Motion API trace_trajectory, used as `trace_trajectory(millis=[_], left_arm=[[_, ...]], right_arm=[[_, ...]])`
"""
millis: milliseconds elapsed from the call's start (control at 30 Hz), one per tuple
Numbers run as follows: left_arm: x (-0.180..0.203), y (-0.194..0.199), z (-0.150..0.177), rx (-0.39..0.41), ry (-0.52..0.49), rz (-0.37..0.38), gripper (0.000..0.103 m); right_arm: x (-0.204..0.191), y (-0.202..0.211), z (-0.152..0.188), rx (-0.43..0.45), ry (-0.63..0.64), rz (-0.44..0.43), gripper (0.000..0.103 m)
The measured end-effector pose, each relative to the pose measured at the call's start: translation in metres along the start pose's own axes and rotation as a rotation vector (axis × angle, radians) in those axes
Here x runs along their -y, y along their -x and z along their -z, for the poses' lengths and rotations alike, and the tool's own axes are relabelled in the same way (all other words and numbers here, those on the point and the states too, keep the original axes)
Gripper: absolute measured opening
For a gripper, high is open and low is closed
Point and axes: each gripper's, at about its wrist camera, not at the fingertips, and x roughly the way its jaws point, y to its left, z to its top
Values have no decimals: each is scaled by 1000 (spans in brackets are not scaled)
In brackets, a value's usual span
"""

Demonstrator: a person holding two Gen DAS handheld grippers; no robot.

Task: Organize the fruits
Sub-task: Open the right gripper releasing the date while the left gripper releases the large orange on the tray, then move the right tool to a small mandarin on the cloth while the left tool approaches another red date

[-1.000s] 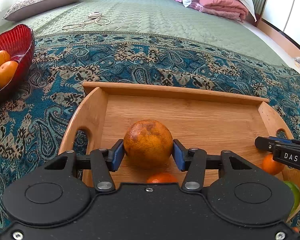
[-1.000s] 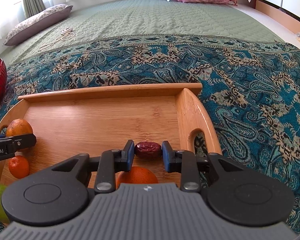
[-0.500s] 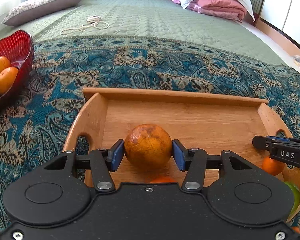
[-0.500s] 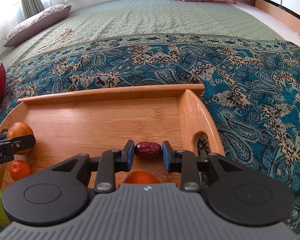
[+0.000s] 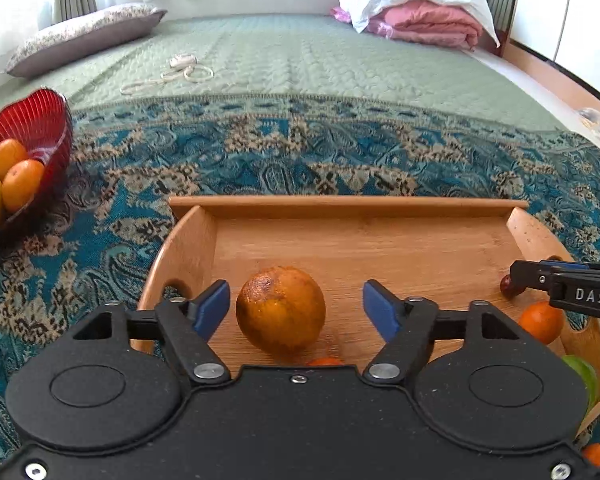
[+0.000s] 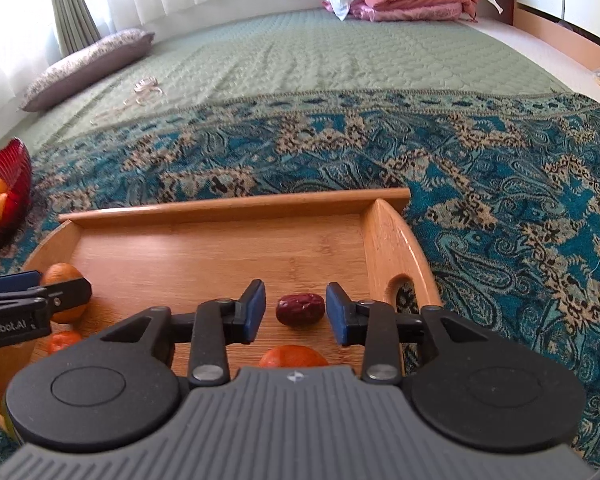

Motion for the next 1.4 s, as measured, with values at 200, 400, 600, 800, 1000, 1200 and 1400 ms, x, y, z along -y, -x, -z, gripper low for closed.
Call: trace_trajectory(millis=[200, 400, 600, 800, 1000, 1200, 1400], left_arm=[[9, 35, 7, 102, -70, 33, 88], [20, 77, 24, 177, -95, 57, 93], [37, 117, 61, 275, -127, 45, 97], [60, 146, 95, 333, -166, 31, 97], [77, 158, 122, 332, -187, 40, 98], [87, 151, 146, 276, -170, 59, 98], [97, 136, 167, 216, -159, 84, 98]], right_arm=[[3, 26, 4, 70, 32, -18, 72], [5, 56, 21, 138, 96, -44, 82], [3, 80, 51, 200, 200, -47, 85], [1, 105, 83, 255, 292, -32, 87], [9, 119, 113, 274, 304, -34, 87], [22, 123, 139, 261, 312, -26, 87], [29, 125, 160, 218, 355, -54, 85]])
